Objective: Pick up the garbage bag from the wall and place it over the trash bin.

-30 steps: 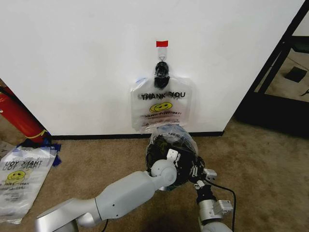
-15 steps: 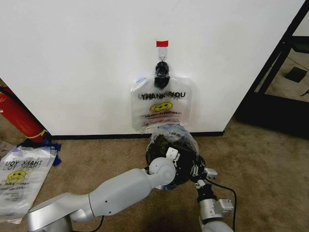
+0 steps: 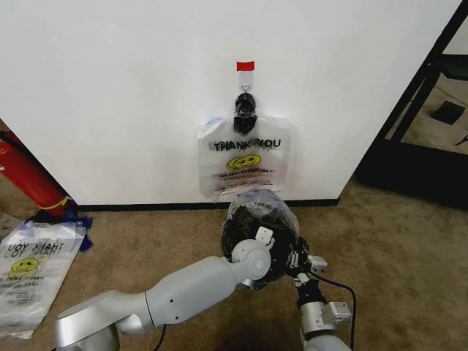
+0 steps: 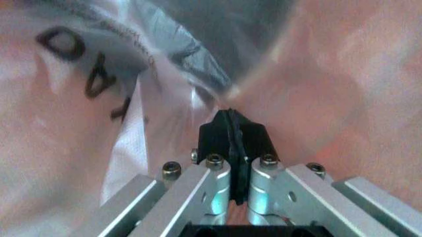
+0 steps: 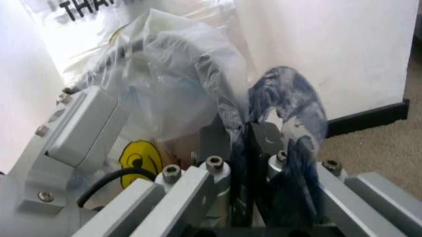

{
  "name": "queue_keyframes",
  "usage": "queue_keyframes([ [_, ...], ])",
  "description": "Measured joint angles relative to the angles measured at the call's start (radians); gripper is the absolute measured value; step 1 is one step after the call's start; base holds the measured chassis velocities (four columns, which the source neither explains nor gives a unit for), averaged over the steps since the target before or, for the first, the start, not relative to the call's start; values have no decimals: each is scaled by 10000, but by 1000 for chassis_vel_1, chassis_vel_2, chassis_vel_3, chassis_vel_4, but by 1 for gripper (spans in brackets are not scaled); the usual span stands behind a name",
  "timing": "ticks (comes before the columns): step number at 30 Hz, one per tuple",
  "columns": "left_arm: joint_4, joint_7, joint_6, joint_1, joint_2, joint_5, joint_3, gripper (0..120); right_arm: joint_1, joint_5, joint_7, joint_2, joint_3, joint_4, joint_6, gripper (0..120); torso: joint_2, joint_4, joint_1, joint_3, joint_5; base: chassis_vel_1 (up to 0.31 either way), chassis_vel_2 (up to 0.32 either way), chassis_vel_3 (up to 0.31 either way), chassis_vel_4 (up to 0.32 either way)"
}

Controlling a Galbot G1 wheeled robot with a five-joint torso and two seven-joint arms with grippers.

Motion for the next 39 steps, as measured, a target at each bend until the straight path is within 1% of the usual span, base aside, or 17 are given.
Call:
queue_keyframes([
  [1,5,135,-174,55,-36,3,-70,0,4,-2,1,6,-5,-5,0,1,0,0,0,0,-1,0,0,0,0],
  [5,-96,246,-372,104,-46,114,-237,0,-20,-1,-4,4,7,-9,16,1,0,0,0,0,0,0,0,0,0],
  [15,-844,225,-394,-64,365,268,-246,0,96,139,21,72,181,-174,31,1,0,0,0,0,-1,0,0,0,0],
  [17,-1022,223,-391,-82,463,373,-212,0,139,290,72,96,218,-218,10,1,0,0,0,0,-1,0,0,0,0],
  [20,-1522,262,-410,-53,678,635,-146,0,247,935,211,143,331,-260,-164,1,0,0,0,0,-1,0,0,0,0],
  [22,-1633,279,-412,-40,708,666,-147,0,265,1106,248,156,359,-260,-215,1,0,1,0,0,-1,0,0,0,0],
  [25,-2272,366,-434,-42,854,766,-186,0,387,1749,394,195,487,-277,-425,1,0,-1,0,0,-1,0,0,0,0],
  [29,-3481,476,-520,-124,1218,836,-220,0,621,2549,647,249,647,-335,-770,1,0,0,0,0,-2,0,0,0,0],
  [30,-3481,476,-520,-124,1218,836,-220,0,621,2549,647,249,647,-335,-770,1,0,0,0,0,-2,0,0,0,0],
  [32,-4103,597,-577,-120,1445,920,-302,0,747,2829,768,267,695,-423,-889,1,0,0,0,0,-1,0,0,0,0],
  [34,-4878,898,-761,12,1782,1081,-604,0,899,3157,927,281,693,-506,-1084,1,0,-1,0,0,-2,0,0,0,0],
  [35,-5081,1041,-894,85,1899,1178,-707,0,945,3270,984,289,677,-525,-1161,1,0,-2,0,0,-2,0,0,0,0],
  [36,-5372,1340,-1222,247,2139,1502,-879,0,1005,3407,1052,306,642,-540,-1264,1,0,-3,0,-1,-3,0,0,0,0],
  [37,-5526,1564,-1415,360,2301,1767,-984,0,1038,3493,1096,321,618,-546,-1325,1,0,-3,0,0,-3,0,0,0,0],
  [38,-5526,1564,-1415,360,2301,1767,-984,0,1038,3493,1096,321,618,-546,-1325,1,0,-3,0,0,-3,0,0,0,0],
  [39,-5717,1888,-1685,553,2538,2167,-1149,0,1082,3622,1159,342,589,-549,-1414,1,0,-3,0,0,-2,0,0,0,0],
])
